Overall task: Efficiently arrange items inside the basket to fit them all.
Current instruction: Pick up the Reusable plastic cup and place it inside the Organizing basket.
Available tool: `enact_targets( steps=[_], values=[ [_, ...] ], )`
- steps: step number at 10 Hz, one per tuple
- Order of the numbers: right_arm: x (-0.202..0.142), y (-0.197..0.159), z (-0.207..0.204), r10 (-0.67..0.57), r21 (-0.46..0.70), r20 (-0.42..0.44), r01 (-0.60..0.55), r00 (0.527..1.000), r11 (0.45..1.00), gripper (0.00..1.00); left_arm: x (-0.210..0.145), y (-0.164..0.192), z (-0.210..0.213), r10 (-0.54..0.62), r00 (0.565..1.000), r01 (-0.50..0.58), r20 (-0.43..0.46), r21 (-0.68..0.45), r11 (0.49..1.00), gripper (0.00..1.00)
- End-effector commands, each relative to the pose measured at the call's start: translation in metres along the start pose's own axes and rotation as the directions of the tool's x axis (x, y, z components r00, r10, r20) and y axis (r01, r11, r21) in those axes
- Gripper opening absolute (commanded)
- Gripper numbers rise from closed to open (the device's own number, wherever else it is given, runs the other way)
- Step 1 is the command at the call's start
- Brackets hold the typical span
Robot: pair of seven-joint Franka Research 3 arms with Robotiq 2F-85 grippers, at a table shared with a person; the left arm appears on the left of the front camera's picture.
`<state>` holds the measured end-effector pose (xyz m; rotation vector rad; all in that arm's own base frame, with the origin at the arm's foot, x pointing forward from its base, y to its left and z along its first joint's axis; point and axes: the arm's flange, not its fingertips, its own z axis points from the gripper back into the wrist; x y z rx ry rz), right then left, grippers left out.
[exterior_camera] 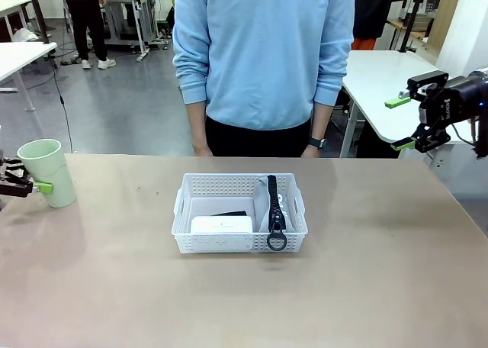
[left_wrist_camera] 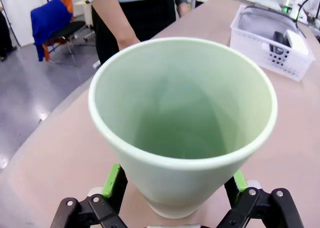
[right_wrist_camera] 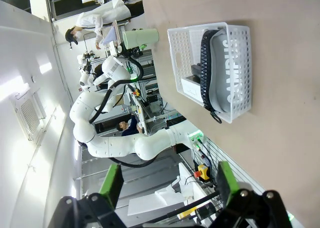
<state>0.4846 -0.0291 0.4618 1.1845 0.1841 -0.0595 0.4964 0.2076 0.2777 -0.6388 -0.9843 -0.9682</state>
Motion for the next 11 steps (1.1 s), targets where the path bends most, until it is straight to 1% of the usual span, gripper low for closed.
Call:
enact_targets(
  steps=[1, 7, 8, 9, 10, 11],
  values=[
    [-0.001, 0.002, 0.001, 0.005, -0.01, -0.007, -0.005, 1.0, 1.0, 1.0, 0.0, 0.002, -0.001, -0.016, 0.998, 0.015, 0.054, 0.013, 1.0, 1.0],
    [-0.001, 0.002, 0.001, 0.005, -0.01, -0.007, -0.005, 1.0, 1.0, 1.0, 0.011, -0.003, -0.006, -0.031, 0.991, 0.039, 0.129, -0.053, 0.998, 1.0],
    [-0.001, 0.002, 0.001, 0.005, -0.01, -0.007, -0.005, 1.0, 1.0, 1.0, 0.011, -0.002, -0.007, -0.012, 0.991, 0.023, 0.13, -0.082, 0.996, 1.0],
    [-0.001, 0.002, 0.001, 0.005, -0.01, -0.007, -0.005, 1.0, 1.0, 1.0, 0.012, -0.002, -0.007, -0.02, 0.992, 0.028, 0.124, -0.066, 0.997, 0.51],
    [-0.001, 0.002, 0.001, 0.005, -0.01, -0.007, -0.005, 1.0, 1.0, 1.0, 0.012, -0.001, -0.006, -0.005, 0.991, 0.016, 0.134, -0.081, 0.997, 0.42],
    [-0.001, 0.002, 0.001, 0.005, -0.01, -0.007, -0.005, 1.0, 1.0, 1.0, 0.011, 0.0, -0.004, -0.002, 0.991, 0.013, 0.137, -0.08, 0.997, 0.0]
  ],
)
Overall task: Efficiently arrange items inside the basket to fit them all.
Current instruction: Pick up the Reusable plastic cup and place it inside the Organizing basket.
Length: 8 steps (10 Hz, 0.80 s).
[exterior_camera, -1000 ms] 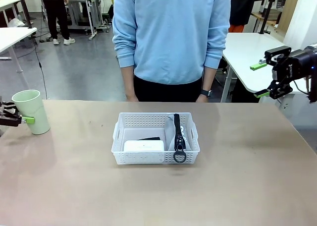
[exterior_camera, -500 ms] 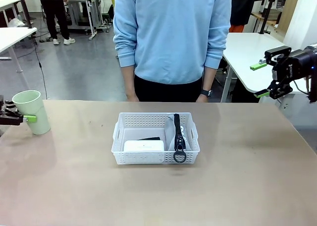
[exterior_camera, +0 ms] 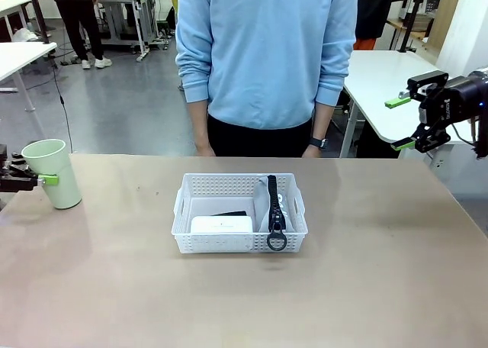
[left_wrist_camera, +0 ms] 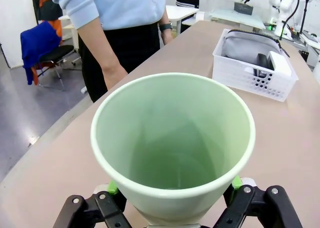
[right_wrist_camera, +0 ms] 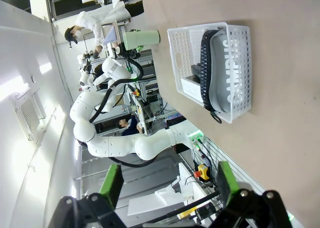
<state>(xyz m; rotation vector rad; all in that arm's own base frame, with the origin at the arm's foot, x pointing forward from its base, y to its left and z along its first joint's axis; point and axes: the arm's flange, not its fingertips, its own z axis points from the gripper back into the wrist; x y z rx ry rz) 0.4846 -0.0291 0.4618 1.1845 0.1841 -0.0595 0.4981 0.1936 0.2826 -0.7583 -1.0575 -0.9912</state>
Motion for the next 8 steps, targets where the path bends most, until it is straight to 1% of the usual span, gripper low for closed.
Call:
enact_targets(
  steps=[1, 2, 3, 4, 5, 6, 7, 8],
  values=[
    [-0.001, 0.002, 0.001, 0.005, -0.01, -0.007, -0.005, 1.0, 1.0, 1.0, 0.002, 0.004, 0.006, 0.001, 1.0, -0.001, 0.02, -0.003, 1.0, 0.0],
    [-0.001, 0.002, 0.001, 0.005, -0.01, -0.007, -0.005, 1.0, 1.0, 1.0, 0.002, 0.004, 0.007, -0.003, 1.0, 0.003, 0.019, -0.002, 1.0, 0.0],
    [-0.001, 0.002, 0.001, 0.005, -0.01, -0.007, -0.005, 1.0, 1.0, 1.0, 0.003, 0.004, 0.008, -0.006, 1.0, 0.006, 0.021, 0.001, 1.0, 0.3],
    [-0.001, 0.002, 0.001, 0.005, -0.01, -0.007, -0.005, 1.0, 1.0, 1.0, 0.007, 0.0, 0.011, -0.012, 0.999, 0.012, 0.033, 0.002, 1.0, 0.29],
    [-0.001, 0.002, 0.001, 0.005, -0.01, -0.007, -0.005, 1.0, 1.0, 1.0, 0.015, -0.007, 0.016, -0.016, 0.999, 0.015, 0.043, 0.018, 1.0, 0.0],
    [-0.001, 0.002, 0.001, 0.005, -0.01, -0.007, -0.005, 1.0, 1.0, 1.0, 0.033, -0.024, 0.023, -0.044, 0.998, 0.043, 0.037, 0.029, 0.999, 0.0],
    [-0.001, 0.002, 0.001, 0.005, -0.01, -0.007, -0.005, 1.0, 1.0, 1.0, 0.059, -0.047, 0.027, -0.083, 0.996, 0.082, 0.025, 0.03, 0.996, 0.0],
    [-0.001, 0.002, 0.001, 0.005, -0.01, -0.007, -0.005, 1.0, 1.0, 1.0, 0.092, -0.075, 0.026, -0.122, 0.991, 0.123, -0.048, 0.027, 0.992, 0.29]
  ],
)
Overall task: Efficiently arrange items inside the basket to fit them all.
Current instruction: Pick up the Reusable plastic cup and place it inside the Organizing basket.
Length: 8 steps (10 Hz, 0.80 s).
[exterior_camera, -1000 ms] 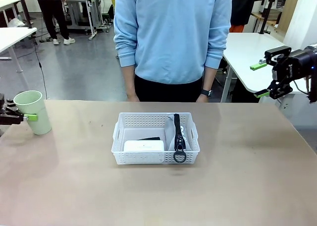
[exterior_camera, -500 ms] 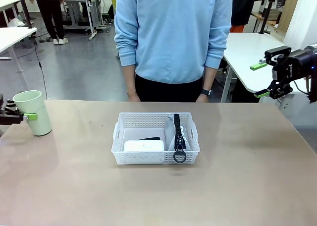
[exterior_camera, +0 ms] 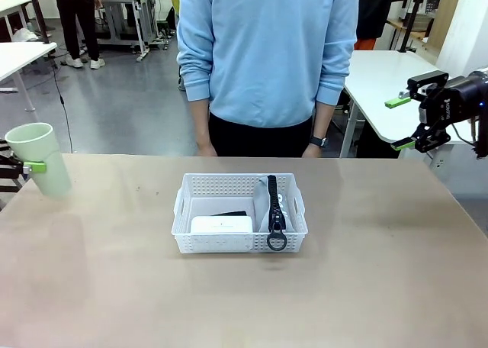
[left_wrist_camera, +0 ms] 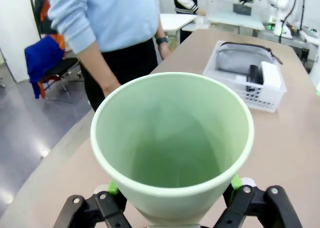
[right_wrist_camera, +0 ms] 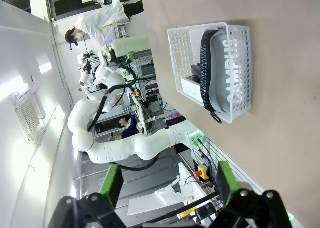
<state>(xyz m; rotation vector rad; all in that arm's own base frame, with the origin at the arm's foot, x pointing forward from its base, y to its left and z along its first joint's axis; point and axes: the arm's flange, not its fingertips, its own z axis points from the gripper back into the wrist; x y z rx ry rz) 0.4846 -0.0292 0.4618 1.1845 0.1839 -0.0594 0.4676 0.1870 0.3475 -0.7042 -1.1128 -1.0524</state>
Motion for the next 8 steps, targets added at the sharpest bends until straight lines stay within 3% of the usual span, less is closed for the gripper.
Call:
enact_targets(
  steps=[1, 2, 3, 4, 6, 7, 8],
  values=[
    [-0.001, 0.002, 0.001, 0.005, -0.01, -0.007, -0.005, 1.0, 1.0, 1.0, 0.065, -0.062, -0.006, -0.078, 0.991, 0.077, -0.109, -0.011, 0.997, 0.29],
    [-0.001, 0.002, 0.001, 0.005, -0.01, -0.007, -0.005, 1.0, 1.0, 1.0, 0.09, -0.081, -0.014, -0.07, 0.984, 0.065, -0.165, -0.031, 0.997, 0.0],
    [-0.001, 0.002, 0.001, 0.005, -0.01, -0.007, -0.005, 1.0, 1.0, 1.0, 0.106, -0.098, -0.023, -0.092, 0.975, 0.091, -0.203, -0.016, 0.996, 0.29],
    [-0.001, 0.002, 0.001, 0.005, -0.01, -0.007, -0.005, 1.0, 1.0, 1.0, 0.124, -0.119, -0.035, -0.097, 0.967, 0.086, -0.235, -0.058, 0.995, 0.0],
    [-0.001, 0.002, 0.001, 0.005, -0.01, -0.007, -0.005, 1.0, 1.0, 1.0, 0.136, -0.145, -0.051, -0.116, 0.963, 0.105, -0.243, -0.058, 0.993, 0.0],
    [-0.001, 0.002, 0.001, 0.005, -0.01, -0.007, -0.005, 1.0, 1.0, 1.0, 0.134, -0.149, -0.051, -0.101, 0.974, 0.095, -0.204, -0.039, 0.995, 0.29],
    [-0.001, 0.002, 0.001, 0.005, -0.01, -0.007, -0.005, 1.0, 1.0, 1.0, 0.122, -0.147, -0.035, -0.048, 0.989, 0.043, -0.143, -0.037, 0.998, 0.36]
  ],
)
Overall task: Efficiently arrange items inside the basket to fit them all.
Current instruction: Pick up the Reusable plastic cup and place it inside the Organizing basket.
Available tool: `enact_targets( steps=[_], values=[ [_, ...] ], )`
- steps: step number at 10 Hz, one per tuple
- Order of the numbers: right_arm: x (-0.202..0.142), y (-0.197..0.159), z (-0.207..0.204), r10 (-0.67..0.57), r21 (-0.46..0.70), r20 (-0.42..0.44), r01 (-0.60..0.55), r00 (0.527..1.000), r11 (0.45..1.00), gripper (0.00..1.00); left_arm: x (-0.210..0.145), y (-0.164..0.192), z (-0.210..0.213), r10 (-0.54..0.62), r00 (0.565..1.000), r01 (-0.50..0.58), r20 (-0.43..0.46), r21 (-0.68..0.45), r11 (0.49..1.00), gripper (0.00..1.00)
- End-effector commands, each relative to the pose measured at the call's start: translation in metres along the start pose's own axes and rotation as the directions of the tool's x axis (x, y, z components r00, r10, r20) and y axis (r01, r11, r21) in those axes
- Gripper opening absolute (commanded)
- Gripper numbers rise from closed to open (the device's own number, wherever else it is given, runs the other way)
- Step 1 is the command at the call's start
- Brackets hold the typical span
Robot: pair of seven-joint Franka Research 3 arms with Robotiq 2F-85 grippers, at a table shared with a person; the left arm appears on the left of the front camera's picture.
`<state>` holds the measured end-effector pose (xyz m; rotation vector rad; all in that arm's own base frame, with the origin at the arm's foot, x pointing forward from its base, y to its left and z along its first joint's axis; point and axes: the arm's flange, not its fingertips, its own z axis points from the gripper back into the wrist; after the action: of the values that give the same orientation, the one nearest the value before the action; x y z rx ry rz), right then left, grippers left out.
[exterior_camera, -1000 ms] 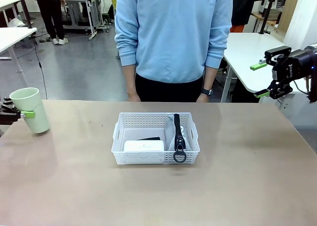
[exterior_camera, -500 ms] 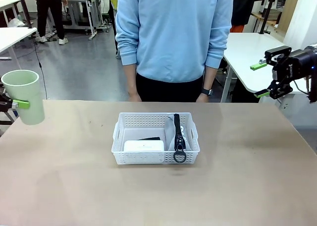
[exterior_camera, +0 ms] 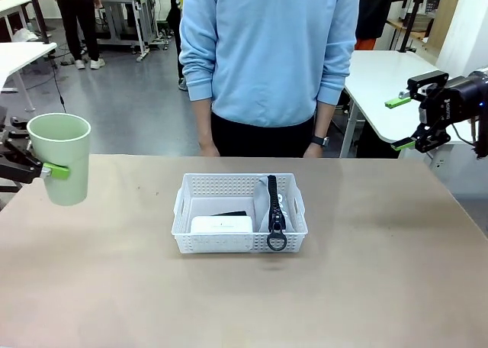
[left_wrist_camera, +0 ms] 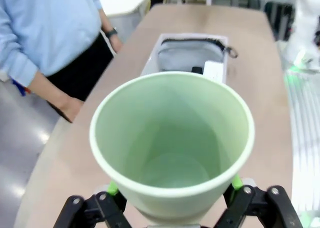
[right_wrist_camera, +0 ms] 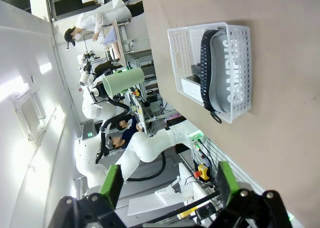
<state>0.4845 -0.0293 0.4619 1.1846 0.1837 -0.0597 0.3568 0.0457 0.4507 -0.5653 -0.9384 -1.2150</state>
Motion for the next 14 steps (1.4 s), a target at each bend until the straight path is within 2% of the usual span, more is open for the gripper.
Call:
enact_targets(
  steps=[1, 5, 6, 7, 8, 9, 10, 11, 12, 14],
  values=[
    [-0.001, 0.002, 0.001, 0.005, -0.011, -0.007, -0.005, 1.0, 1.0, 1.0, 0.006, 0.004, -0.002, -0.027, 0.999, 0.027, -0.023, -0.003, 1.0, 0.36],
    [-0.001, 0.002, 0.001, 0.005, -0.011, -0.007, -0.005, 1.0, 1.0, 1.0, 0.006, 0.004, -0.002, -0.027, 0.999, 0.027, -0.023, -0.003, 1.0, 0.36],
    [-0.001, 0.002, 0.001, 0.005, -0.011, -0.007, -0.005, 1.0, 1.0, 1.0, 0.004, 0.002, -0.002, -0.019, 1.0, 0.019, -0.012, -0.004, 1.0, 0.87],
    [-0.001, 0.002, 0.001, 0.005, -0.011, -0.007, -0.005, 1.0, 1.0, 1.0, 0.003, -0.014, -0.006, -0.016, 0.999, 0.017, -0.051, 0.023, 1.0, 0.87],
    [-0.001, 0.002, 0.001, 0.005, -0.011, -0.007, -0.005, 1.0, 1.0, 1.0, 0.02, -0.031, -0.017, -0.035, 0.996, 0.035, -0.081, -0.001, 0.999, 0.87],
    [-0.001, 0.002, 0.001, 0.005, -0.011, -0.007, -0.005, 1.0, 1.0, 1.0, 0.047, -0.044, -0.034, -0.043, 0.983, 0.031, -0.18, -0.068, 0.997, 0.87],
    [-0.001, 0.002, 0.001, 0.005, -0.011, -0.007, -0.005, 1.0, 1.0, 1.0, 0.085, -0.058, -0.063, -0.104, 0.956, 0.077, -0.273, -0.109, 0.991, 0.87],
    [-0.001, 0.002, 0.001, 0.005, -0.011, -0.007, -0.005, 1.0, 1.0, 1.0, 0.121, -0.07, -0.09, -0.2, 0.926, 0.158, -0.322, -0.152, 0.976, 0.87],
    [-0.001, 0.002, 0.001, 0.005, -0.011, -0.007, -0.005, 1.0, 1.0, 1.0, 0.16, -0.076, -0.117, -0.232, 0.88, 0.196, -0.414, -0.128, 0.972, 0.87],
    [-0.001, 0.002, 0.001, 0.005, -0.011, -0.007, -0.005, 1.0, 1.0, 1.0, 0.227, -0.078, -0.178, -0.226, 0.773, 0.211, -0.592, -0.095, 0.973, 0.87]
  ],
)
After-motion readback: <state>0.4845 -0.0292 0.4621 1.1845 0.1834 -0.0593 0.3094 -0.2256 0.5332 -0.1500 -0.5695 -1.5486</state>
